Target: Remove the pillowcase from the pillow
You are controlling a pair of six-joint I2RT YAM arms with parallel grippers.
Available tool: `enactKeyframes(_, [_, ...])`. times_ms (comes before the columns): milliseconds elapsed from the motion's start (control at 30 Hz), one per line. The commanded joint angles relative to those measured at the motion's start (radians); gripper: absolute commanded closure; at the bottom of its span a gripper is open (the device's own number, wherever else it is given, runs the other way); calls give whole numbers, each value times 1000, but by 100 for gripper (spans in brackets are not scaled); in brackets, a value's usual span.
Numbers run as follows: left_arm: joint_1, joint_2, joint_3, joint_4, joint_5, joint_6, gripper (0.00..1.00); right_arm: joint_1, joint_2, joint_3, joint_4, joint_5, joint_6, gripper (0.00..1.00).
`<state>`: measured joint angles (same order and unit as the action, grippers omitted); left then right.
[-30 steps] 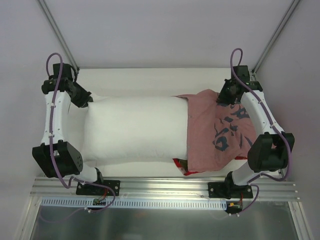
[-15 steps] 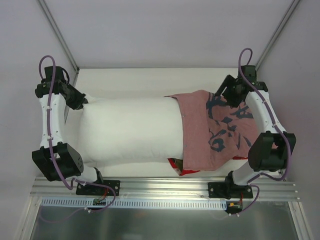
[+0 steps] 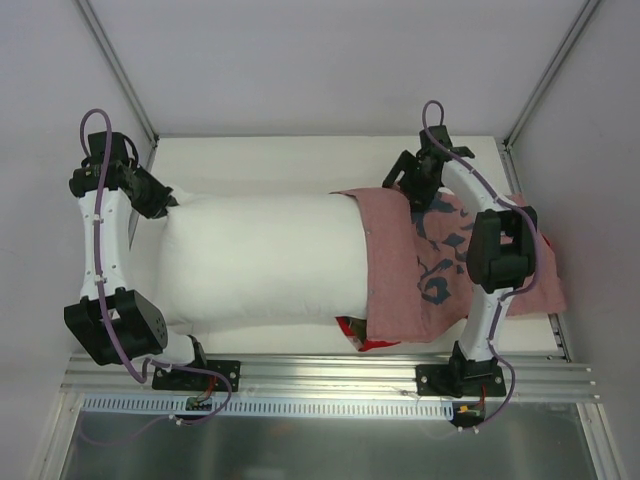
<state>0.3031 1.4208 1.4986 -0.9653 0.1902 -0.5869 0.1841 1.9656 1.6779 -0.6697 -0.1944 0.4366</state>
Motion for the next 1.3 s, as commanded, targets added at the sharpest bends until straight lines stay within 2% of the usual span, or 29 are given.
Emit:
enactKeyframes(0, [8, -56, 22, 25, 54, 16, 100, 17, 0, -35, 48, -66, 109, 25])
enactKeyframes(33, [7, -59, 20, 25, 52, 19, 100, 15, -26, -65, 59, -53, 116, 61])
enactKeyframes(67, [7, -59, 18, 25, 46, 25, 100, 14, -42, -70, 59, -13, 116, 76])
enactKeyframes(133, [7, -65, 18, 25, 40, 32, 100, -1, -95, -73, 61, 22, 103, 99])
enactKeyframes(267, [39, -79, 20, 22, 49, 47, 100, -113, -226, -93, 50, 104, 79, 99])
enactKeyframes(467, [154, -89, 32, 23, 129, 58, 100, -311, -401, -103, 15, 116, 25, 99])
enactKeyframes(567, [179, -89, 48, 23, 152, 55, 100, -368, -441, -89, -11, 116, 4, 99])
enactKeyframes(767, [206, -80, 89, 19, 183, 55, 100, -414, -485, -55, -34, 104, -32, 99])
enactKeyframes(800, [209, -80, 92, 17, 181, 56, 100, -417, -476, -50, -40, 105, -35, 95])
enactKeyframes(867, [220, -80, 95, 17, 186, 59, 100, -423, -470, -55, -48, 104, -41, 94])
enactKeyframes(933, [240, -83, 101, 11, 187, 64, 100, -431, -473, -69, -53, 116, -39, 99])
enactKeyframes(1067, [301, -74, 132, -7, 187, 67, 100, -454, -554, -99, -50, 199, -32, 99])
enactKeyframes(1133, [327, -65, 140, -16, 190, 59, 100, -509, -618, -119, -51, 245, -16, 99])
enactKeyframes(1267, [340, -57, 149, -18, 184, 45, 100, -624, -708, -159, -41, 219, -9, 99])
